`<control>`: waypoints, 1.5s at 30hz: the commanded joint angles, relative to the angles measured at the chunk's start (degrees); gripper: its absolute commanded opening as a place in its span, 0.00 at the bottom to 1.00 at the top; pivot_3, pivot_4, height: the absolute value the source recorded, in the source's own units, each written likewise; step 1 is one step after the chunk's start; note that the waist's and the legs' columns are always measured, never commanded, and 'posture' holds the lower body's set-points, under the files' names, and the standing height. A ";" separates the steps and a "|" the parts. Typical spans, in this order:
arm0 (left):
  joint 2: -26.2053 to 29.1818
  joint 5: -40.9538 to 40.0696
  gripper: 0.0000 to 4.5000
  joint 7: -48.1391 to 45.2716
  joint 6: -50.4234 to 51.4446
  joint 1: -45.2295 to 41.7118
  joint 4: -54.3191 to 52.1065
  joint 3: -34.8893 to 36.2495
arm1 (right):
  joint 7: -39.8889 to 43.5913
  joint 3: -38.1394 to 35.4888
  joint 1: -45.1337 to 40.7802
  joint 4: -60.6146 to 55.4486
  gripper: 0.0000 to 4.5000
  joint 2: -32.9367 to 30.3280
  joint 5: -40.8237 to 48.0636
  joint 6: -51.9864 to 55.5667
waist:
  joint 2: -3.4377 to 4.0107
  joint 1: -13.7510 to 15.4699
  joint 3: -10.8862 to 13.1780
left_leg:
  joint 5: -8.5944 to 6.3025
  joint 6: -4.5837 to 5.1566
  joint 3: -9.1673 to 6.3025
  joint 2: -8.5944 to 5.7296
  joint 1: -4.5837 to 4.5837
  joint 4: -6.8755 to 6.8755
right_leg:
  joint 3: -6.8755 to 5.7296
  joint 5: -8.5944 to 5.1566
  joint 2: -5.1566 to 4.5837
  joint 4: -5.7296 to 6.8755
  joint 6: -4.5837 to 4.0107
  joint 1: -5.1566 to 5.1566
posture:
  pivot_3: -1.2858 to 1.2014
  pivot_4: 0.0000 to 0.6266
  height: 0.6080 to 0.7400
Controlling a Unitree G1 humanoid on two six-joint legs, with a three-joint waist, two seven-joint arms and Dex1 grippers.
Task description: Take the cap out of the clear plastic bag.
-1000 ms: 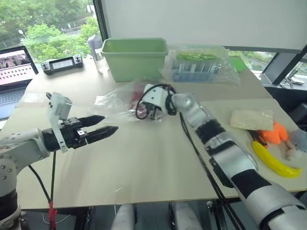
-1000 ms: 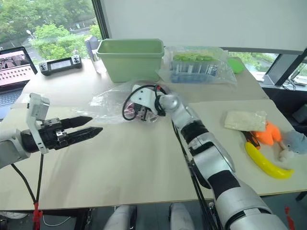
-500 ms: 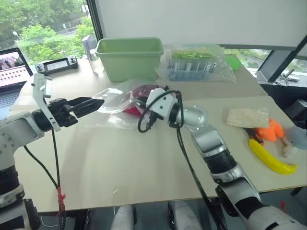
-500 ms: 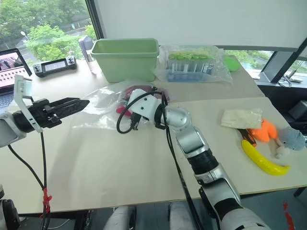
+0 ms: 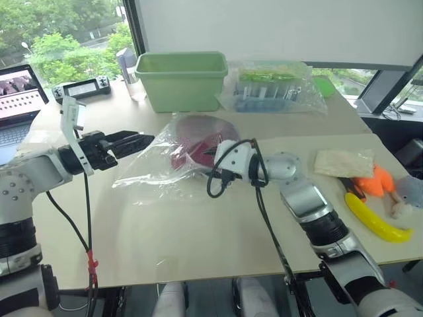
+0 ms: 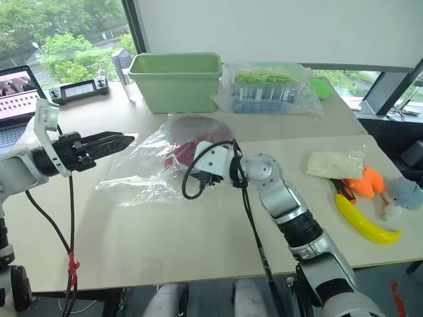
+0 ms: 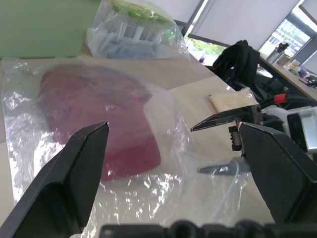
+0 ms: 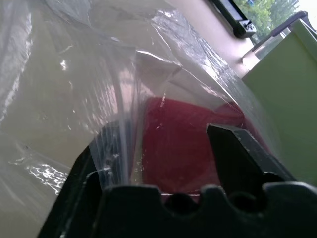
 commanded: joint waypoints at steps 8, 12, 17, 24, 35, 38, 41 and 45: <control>-1.10 3.03 1.00 -4.29 -3.02 -4.31 2.38 -3.60 | 12.37 -1.17 1.06 -18.20 0.99 -6.84 11.71 13.01 | -0.02 0.08 0.01 | -0.01 0.00 0.01 0.00 -0.04 0.03 | -0.02 -0.03 -0.02 -0.06 0.07 0.02 | 0.52 0.24 1.00; -1.56 3.87 1.00 -5.28 -3.30 -5.15 2.78 -4.58 | 6.64 3.28 -1.12 -14.11 0.99 -3.63 3.85 7.42 | -0.03 -0.16 0.00 | -0.01 0.00 0.01 0.02 0.03 0.02 | -0.02 -0.03 0.00 -0.02 0.06 0.03 | 0.52 0.24 1.00; -1.70 3.98 1.00 -5.60 -2.62 -5.34 2.34 -4.42 | 2.53 4.22 -3.53 -10.82 0.99 -1.49 -1.00 1.00 | -0.03 0.25 0.00 | -0.01 -0.01 0.00 -0.02 -0.14 0.01 | -0.02 -0.03 -0.03 -0.07 0.06 -0.06 | 0.52 0.24 1.00; -1.51 3.14 1.00 -4.96 -1.82 -3.91 0.59 -3.10 | 3.41 4.31 -4.71 -9.81 0.99 1.27 -0.14 -2.22 | -0.04 0.17 0.00 | 0.00 -0.01 -0.03 -0.02 -0.31 0.04 | -0.04 0.00 -0.03 -0.06 0.10 -0.19 | 0.52 0.24 1.00; -1.67 1.25 1.00 -3.53 -0.87 -1.42 -2.62 -0.48 | 5.01 4.25 -5.66 -7.46 0.58 2.19 -0.47 -4.14 | -0.04 0.07 0.00 | 0.00 -0.01 -0.03 -0.02 -0.28 0.06 | -0.04 0.00 -0.03 -0.04 0.10 -0.17 | 0.52 0.24 1.00; -1.77 0.39 1.00 -3.40 -0.38 -1.16 -3.35 -0.38 | 5.02 3.82 -5.78 -7.65 0.38 2.24 -0.19 -4.07 | -0.04 0.07 0.00 | 0.00 -0.01 -0.02 -0.02 -0.28 0.06 | -0.03 0.00 -0.03 -0.04 0.10 -0.17 | 0.52 0.24 1.00; -1.64 -0.18 1.00 -3.22 0.01 -0.54 -4.42 -0.47 | 4.74 3.68 -5.59 -7.59 0.16 2.29 -0.37 -4.11 | -0.04 0.07 0.00 | 0.00 -0.01 -0.04 -0.02 -0.28 0.05 | -0.04 0.00 -0.02 -0.03 0.10 -0.17 | 0.52 0.24 1.00; -1.20 -0.38 1.00 -3.37 0.13 0.81 -6.00 -0.95 | 3.29 3.39 -5.78 -5.84 0.00 2.90 -0.90 -4.76 | -0.04 0.00 0.00 | 0.00 -0.01 -0.02 -0.02 -0.27 0.06 | -0.03 0.00 -0.03 -0.03 0.10 -0.17 | 0.52 0.24 1.00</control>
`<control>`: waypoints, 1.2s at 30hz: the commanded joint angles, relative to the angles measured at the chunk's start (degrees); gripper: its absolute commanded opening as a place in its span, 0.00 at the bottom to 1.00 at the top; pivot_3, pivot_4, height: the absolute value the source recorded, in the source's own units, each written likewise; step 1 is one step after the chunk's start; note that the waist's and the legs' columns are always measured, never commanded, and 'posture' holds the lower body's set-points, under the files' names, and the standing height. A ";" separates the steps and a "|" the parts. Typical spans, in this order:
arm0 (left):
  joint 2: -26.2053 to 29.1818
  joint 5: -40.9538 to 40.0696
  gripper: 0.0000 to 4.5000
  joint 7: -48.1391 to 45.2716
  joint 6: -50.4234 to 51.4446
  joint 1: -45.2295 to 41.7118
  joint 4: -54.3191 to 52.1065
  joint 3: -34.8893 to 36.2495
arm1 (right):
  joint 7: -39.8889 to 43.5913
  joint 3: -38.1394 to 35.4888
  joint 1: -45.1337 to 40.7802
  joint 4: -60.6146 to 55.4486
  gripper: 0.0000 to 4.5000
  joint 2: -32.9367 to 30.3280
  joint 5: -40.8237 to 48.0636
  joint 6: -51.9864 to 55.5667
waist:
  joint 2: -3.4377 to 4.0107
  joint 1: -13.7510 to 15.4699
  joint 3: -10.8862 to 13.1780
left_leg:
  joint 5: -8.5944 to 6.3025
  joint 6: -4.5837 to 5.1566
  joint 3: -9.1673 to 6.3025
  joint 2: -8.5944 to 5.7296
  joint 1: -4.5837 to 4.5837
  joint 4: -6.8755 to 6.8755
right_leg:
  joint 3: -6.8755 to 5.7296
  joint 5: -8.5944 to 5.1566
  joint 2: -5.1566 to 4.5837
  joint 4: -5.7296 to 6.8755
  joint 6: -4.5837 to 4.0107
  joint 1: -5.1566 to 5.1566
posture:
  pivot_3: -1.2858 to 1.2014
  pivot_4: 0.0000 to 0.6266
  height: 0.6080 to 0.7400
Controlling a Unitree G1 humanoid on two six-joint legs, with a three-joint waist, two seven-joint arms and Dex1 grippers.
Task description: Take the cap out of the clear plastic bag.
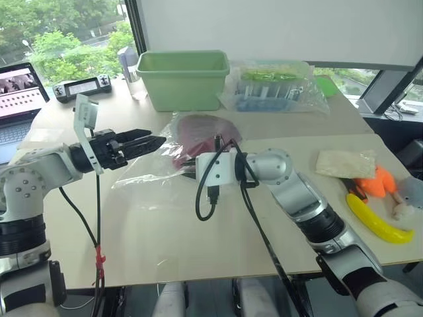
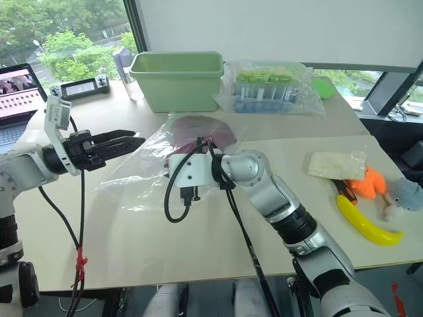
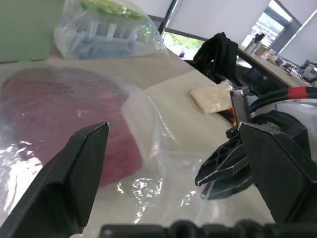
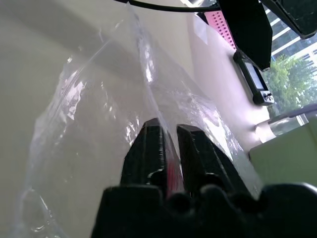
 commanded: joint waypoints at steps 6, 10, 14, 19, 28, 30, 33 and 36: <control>2.56 -2.71 1.00 -1.47 1.15 6.70 -9.54 0.58 | -6.98 -2.05 -3.43 9.98 0.00 3.66 -2.62 -5.00 | 0.00 -0.15 0.00 | 0.00 0.00 0.02 0.00 0.04 -0.01 | 0.03 0.01 0.00 0.02 -0.02 0.00 | 0.52 0.24 1.00; 3.57 -4.63 1.00 -1.46 1.72 12.76 -16.10 1.68 | -10.39 -2.31 -6.03 16.59 0.00 5.90 -3.80 -7.52 | 0.00 -0.15 0.00 | 0.00 0.00 0.00 0.02 0.03 -0.01 | 0.02 0.00 0.01 0.01 -0.03 0.00 | 0.52 0.24 1.00; 2.94 -10.59 1.00 2.15 2.67 18.65 -22.36 5.73 | -13.41 -2.80 -9.05 22.00 0.00 8.11 -4.65 -10.12 | 0.00 -0.14 0.00 | 0.00 0.00 0.01 0.02 0.03 -0.02 | 0.03 0.00 0.00 0.01 -0.04 -0.01 | 0.52 0.24 1.00; 2.04 -17.64 1.00 11.96 2.00 20.51 -21.85 10.62 | -14.15 -3.64 -11.21 24.18 0.00 9.78 -3.55 -12.03 | 0.00 0.08 0.00 | 0.00 0.00 -0.04 0.03 0.05 -0.01 | 0.01 0.01 0.02 0.03 -0.06 0.00 | 0.52 0.24 1.00; 2.34 -25.10 1.00 29.04 5.31 7.99 10.42 15.92 | -12.03 -4.07 -10.35 22.07 0.00 9.51 -3.13 -11.51 | -0.02 -0.04 -0.01 | 0.00 0.00 -0.01 -0.02 0.26 -0.04 | 0.03 -0.01 0.00 0.03 -0.05 0.17 | 0.52 0.24 1.00; 2.19 -26.23 1.00 29.83 6.28 6.59 13.50 15.80 | -11.84 -4.34 -10.22 21.45 0.00 9.55 -3.03 -10.82 | -0.04 -0.06 -0.01 | 0.00 0.00 -0.03 0.00 0.24 -0.08 | 0.02 -0.01 0.01 0.00 -0.05 0.15 | 0.52 0.24 1.00; 1.63 -26.89 1.00 28.36 7.64 5.24 15.29 14.32 | -11.80 -4.74 -9.97 20.73 0.00 9.47 -3.10 -9.77 | -0.05 -0.01 -0.01 | 0.00 0.00 -0.04 0.00 0.22 -0.11 | 0.02 0.00 0.02 0.05 -0.06 0.10 | 0.52 0.24 1.00; -0.29 -30.99 1.00 28.74 8.47 3.28 13.06 13.23 | -12.08 -4.94 -9.96 20.71 0.00 9.24 -3.46 -9.15 | -0.06 0.07 -0.01 | 0.01 -0.02 -0.03 -0.01 0.23 -0.08 | 0.02 0.00 0.00 0.06 -0.06 0.12 | 0.52 0.24 1.00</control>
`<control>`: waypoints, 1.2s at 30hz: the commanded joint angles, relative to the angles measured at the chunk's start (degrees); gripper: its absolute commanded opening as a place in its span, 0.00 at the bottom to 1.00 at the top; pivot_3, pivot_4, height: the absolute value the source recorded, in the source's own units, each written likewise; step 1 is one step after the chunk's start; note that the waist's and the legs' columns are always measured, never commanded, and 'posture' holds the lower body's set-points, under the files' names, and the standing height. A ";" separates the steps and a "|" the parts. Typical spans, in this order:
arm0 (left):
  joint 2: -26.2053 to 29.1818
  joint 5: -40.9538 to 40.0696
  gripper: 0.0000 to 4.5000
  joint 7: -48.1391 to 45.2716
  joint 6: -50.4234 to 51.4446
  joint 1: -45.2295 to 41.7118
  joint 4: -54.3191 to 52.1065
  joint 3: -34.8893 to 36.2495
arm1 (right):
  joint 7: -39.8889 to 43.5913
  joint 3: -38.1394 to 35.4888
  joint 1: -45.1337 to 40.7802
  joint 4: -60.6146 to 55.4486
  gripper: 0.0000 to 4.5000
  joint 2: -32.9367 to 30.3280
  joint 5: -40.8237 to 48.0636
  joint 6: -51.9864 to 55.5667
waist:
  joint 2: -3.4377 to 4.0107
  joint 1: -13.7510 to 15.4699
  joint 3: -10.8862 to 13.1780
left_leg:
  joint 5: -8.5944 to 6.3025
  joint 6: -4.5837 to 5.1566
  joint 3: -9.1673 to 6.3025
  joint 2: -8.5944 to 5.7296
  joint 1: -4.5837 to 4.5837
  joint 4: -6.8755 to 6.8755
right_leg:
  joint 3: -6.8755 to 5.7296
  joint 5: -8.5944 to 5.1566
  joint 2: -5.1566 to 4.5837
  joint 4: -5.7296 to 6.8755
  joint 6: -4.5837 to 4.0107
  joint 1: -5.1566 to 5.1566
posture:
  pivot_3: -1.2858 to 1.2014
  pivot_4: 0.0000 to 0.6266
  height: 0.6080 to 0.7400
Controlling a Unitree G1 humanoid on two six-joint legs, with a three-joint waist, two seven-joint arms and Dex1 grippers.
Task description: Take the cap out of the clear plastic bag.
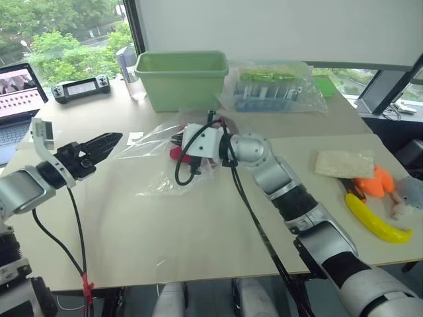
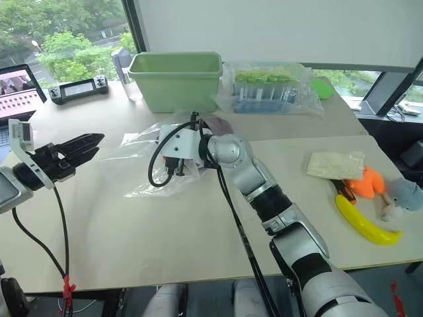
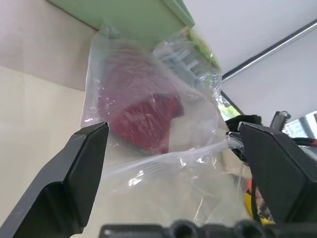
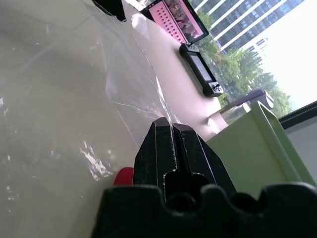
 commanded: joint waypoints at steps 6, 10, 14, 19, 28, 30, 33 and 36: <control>-0.65 -18.12 1.00 6.43 2.18 -2.04 -7.19 -3.90 | -1.41 -2.21 -1.14 -1.61 0.00 0.32 0.20 0.95 | -0.06 0.06 -0.01 | 0.07 -0.13 -0.03 0.01 0.00 0.00 | -0.01 0.02 -0.01 0.00 0.01 0.02 | 0.52 0.24 1.00; -0.46 -20.75 1.00 10.71 0.36 2.42 -8.60 -5.78 | -1.67 -2.07 -1.28 -1.69 0.00 0.81 0.20 1.38 | -0.06 -0.28 -0.01 | 0.07 -0.13 0.02 0.01 0.07 -0.08 | 0.08 0.02 -0.01 0.03 -0.01 0.00 | 0.52 0.24 1.00; 0.04 -22.63 1.00 10.35 0.56 5.41 -9.02 -8.49 | -1.73 -2.06 -1.35 -2.06 0.00 0.84 0.01 1.88 | -0.06 0.01 -0.01 | 0.08 -0.13 0.00 0.03 0.08 -0.05 | 0.06 0.01 0.03 0.07 -0.04 0.00 | 0.52 0.24 1.00; -0.08 -21.64 1.00 9.12 0.37 8.84 -11.42 -11.20 | -1.78 -2.27 -1.22 -2.60 0.00 0.42 -0.34 2.51 | -0.05 0.20 -0.01 | 0.08 -0.13 0.01 0.01 0.07 -0.05 | 0.05 0.01 0.00 0.01 -0.04 0.02 | 0.52 0.24 1.00; -0.83 -16.98 1.00 10.65 -2.54 7.69 -0.84 -13.33 | -2.13 -2.32 -0.66 -4.27 0.00 -0.10 -0.52 4.00 | -0.05 0.14 -0.01 | 0.08 -0.13 0.01 0.02 0.06 -0.05 | 0.04 0.00 0.02 0.02 -0.06 0.00 | 0.52 0.24 1.00; -1.24 -14.89 1.00 8.31 -1.89 6.27 1.22 -13.78 | -2.14 -2.33 -0.59 -4.64 0.00 -0.24 -0.56 4.34 | -0.05 0.10 -0.01 | 0.08 -0.13 0.03 0.01 0.06 -0.05 | 0.04 0.00 0.02 0.01 -0.05 0.00 | 0.52 0.24 1.00; -2.14 -13.50 1.00 7.10 -0.97 3.85 3.65 -13.95 | -2.08 -2.34 -0.36 -5.32 0.00 -0.49 -0.59 4.82 | -0.05 0.11 -0.01 | 0.07 -0.13 0.03 0.00 0.03 -0.06 | 0.04 0.01 0.01 -0.04 -0.04 0.00 | 0.52 0.24 1.00; -3.27 -11.99 1.00 6.08 -0.41 1.31 5.97 -14.12 | -2.03 -2.33 -0.10 -6.16 0.00 -0.70 -0.62 5.49 | -0.06 0.25 -0.01 | 0.08 -0.13 0.01 0.01 0.03 -0.07 | 0.01 0.01 0.01 -0.03 -0.04 0.00 | 0.52 0.24 1.00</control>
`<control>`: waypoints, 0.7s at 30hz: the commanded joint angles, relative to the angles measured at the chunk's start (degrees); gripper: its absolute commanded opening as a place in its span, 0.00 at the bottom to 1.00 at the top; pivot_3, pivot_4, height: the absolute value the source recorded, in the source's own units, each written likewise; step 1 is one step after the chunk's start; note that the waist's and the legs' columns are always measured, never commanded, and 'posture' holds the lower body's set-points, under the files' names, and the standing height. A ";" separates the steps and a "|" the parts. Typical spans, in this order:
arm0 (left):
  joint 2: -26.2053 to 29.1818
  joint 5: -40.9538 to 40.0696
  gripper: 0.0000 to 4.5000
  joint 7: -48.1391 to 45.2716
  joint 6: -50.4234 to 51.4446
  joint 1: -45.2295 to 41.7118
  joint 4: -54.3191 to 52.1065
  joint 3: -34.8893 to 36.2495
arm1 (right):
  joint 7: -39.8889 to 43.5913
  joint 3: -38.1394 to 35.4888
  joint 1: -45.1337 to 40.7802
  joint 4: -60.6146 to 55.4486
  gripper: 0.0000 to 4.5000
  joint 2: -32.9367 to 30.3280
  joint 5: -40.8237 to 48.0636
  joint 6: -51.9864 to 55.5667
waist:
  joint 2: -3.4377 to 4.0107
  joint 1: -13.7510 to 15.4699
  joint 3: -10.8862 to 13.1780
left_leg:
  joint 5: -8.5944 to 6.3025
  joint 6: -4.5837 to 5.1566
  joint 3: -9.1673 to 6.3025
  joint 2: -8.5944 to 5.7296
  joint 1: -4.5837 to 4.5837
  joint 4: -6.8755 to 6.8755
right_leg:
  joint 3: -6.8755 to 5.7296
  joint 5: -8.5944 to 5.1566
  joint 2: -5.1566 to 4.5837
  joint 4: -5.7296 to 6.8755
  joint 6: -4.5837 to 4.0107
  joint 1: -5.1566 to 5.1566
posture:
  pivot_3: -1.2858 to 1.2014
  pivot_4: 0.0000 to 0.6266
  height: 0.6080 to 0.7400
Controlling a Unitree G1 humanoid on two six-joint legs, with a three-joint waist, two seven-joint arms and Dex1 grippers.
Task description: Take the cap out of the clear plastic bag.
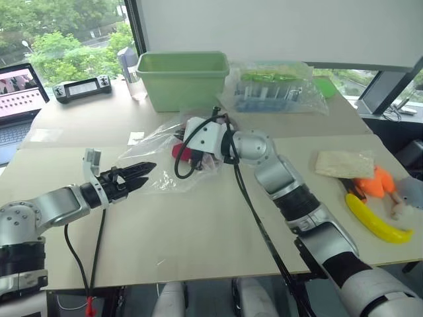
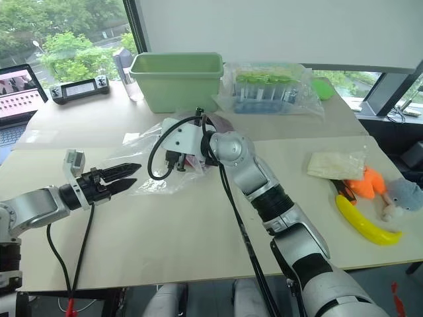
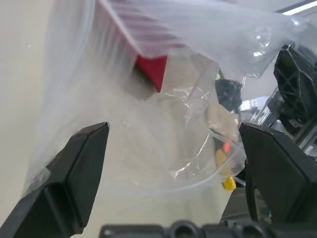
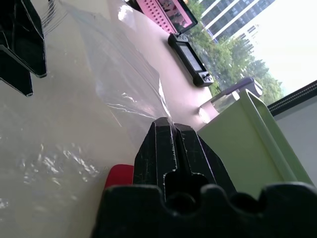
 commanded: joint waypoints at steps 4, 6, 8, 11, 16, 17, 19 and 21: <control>-2.07 2.01 1.00 -2.13 1.10 -6.15 4.90 1.03 | -0.48 -1.45 0.01 -4.41 0.00 -0.29 -0.08 1.57 | -0.01 0.00 0.00 | 0.00 0.00 0.00 -0.01 0.00 0.01 | 0.00 0.01 -0.01 0.00 0.01 0.01 | 0.52 0.24 1.00; -1.83 3.62 1.00 -2.37 2.41 -6.98 5.94 0.66 | -0.27 -1.03 0.30 -5.20 0.00 -0.01 -0.04 2.21 | -0.01 -0.02 0.00 | 0.00 0.00 -0.01 0.00 0.00 0.01 | 0.00 0.01 0.00 0.00 0.01 0.01 | 0.52 0.24 1.00; -12.14 7.23 1.00 2.16 -2.41 0.14 -4.25 -4.71 | -0.10 -0.68 0.54 -5.88 0.00 0.30 -0.04 2.70 | -0.01 -0.11 0.00 | 0.00 0.00 0.00 -0.01 0.00 0.00 | 0.00 0.01 -0.01 0.00 0.01 0.01 | 0.52 0.24 1.00; -31.95 13.14 1.00 10.46 -11.93 11.14 -21.70 -13.82 | 0.00 -0.37 0.69 -6.73 0.00 0.73 -0.09 3.37 | 0.86 0.62 -0.48 | -0.07 -0.12 0.10 -0.20 0.29 -0.16 | 0.07 0.14 -0.36 -0.53 0.15 0.52 | 0.52 0.24 1.00; -37.39 20.19 1.00 12.43 -14.20 11.86 -22.80 -16.38 | -0.01 -0.26 0.76 -7.58 0.00 1.14 -0.30 4.34 | -0.22 1.50 -0.47 | -0.22 -0.37 -0.02 0.06 0.02 0.03 | -0.05 0.52 0.06 -0.88 -0.28 0.49 | 0.52 0.24 1.00; -37.81 20.81 1.00 12.41 -14.67 11.79 -22.68 -16.38 | -0.03 -0.30 0.79 -7.70 0.00 1.17 -0.32 4.48 | -0.15 1.49 -0.49 | -0.22 -0.36 0.02 0.03 0.10 0.03 | -0.03 0.46 0.03 -0.88 -0.20 0.56 | 0.52 0.24 1.00; -38.38 21.61 1.00 12.08 -15.00 11.74 -22.66 -16.06 | -0.03 -0.33 0.89 -7.95 0.00 1.07 -0.39 4.67 | -0.17 1.44 -0.50 | -0.21 -0.36 0.01 0.05 0.25 0.07 | -0.05 0.05 0.05 -0.89 -0.18 0.71 | 0.52 0.24 1.00; -38.58 22.22 1.00 11.77 -15.07 11.74 -22.83 -15.64 | -0.04 -0.33 0.98 -8.16 0.00 0.93 -0.43 4.92 | -0.16 1.30 -0.50 | -0.21 -0.35 0.03 0.04 0.31 0.13 | -0.03 0.07 0.02 -0.89 -0.16 0.76 | 0.52 0.24 1.00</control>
